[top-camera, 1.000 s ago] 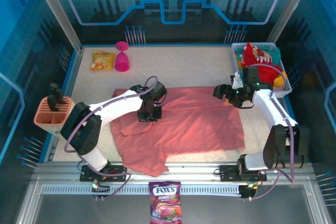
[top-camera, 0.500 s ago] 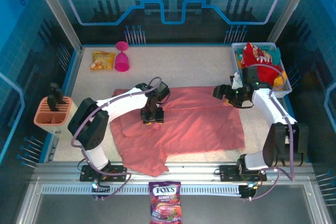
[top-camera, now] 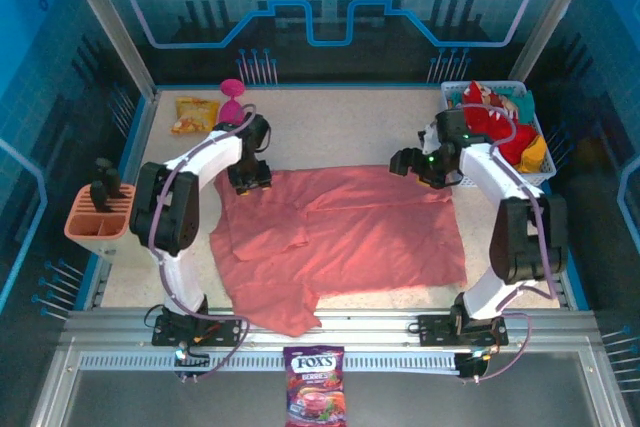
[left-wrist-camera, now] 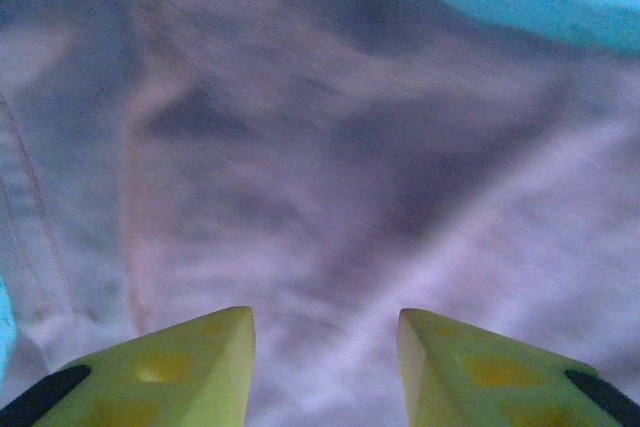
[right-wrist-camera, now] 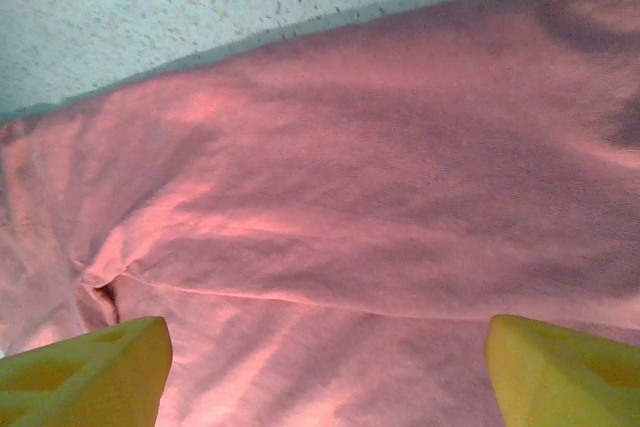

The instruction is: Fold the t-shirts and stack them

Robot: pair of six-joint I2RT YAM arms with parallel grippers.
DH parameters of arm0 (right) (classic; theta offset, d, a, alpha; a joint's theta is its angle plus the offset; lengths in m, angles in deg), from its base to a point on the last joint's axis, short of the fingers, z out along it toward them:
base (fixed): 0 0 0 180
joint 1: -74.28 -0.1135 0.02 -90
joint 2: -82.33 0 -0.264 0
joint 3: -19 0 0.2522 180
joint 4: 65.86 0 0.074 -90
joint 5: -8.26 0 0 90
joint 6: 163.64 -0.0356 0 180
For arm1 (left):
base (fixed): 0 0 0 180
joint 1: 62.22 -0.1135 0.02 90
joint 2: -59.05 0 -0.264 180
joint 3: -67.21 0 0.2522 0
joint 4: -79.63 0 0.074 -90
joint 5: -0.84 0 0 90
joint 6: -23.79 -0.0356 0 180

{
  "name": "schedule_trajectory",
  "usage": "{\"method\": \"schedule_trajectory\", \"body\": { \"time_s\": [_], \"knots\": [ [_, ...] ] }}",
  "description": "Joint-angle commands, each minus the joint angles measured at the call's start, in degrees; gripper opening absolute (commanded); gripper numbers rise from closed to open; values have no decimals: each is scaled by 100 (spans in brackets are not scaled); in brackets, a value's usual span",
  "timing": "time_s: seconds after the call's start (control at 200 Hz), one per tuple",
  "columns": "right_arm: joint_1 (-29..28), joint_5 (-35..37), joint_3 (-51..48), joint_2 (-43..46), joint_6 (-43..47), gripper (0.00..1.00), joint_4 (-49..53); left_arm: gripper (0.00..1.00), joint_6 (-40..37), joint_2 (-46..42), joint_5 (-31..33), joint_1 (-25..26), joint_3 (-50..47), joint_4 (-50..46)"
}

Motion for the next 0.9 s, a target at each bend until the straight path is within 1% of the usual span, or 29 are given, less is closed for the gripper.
{"method": "schedule_trajectory", "body": {
  "time_s": [0.0,0.115,0.175,0.415,0.6,0.76,0.896],
  "knots": [
    [-140,183,231,-455,-196,82,-53,41,-130,234,77,-327,132,91],
    [-226,253,460,-913,-244,82,-96,40,-97,398,184,-597,305,43],
    [-233,308,574,-1132,-284,82,-121,40,-114,615,213,-705,561,-91],
    [-138,555,1235,-2007,-385,83,96,38,-346,1693,332,-899,1955,-894],
    [-43,457,1783,-2470,-473,84,186,32,-483,2450,264,-957,3144,-1490],
    [33,367,2275,-2869,-559,84,290,32,-547,2947,260,-1000,3929,-1753],
    [69,338,2778,-3178,-644,84,396,32,-598,3522,201,-1075,5081,-2176]
  ]
}}
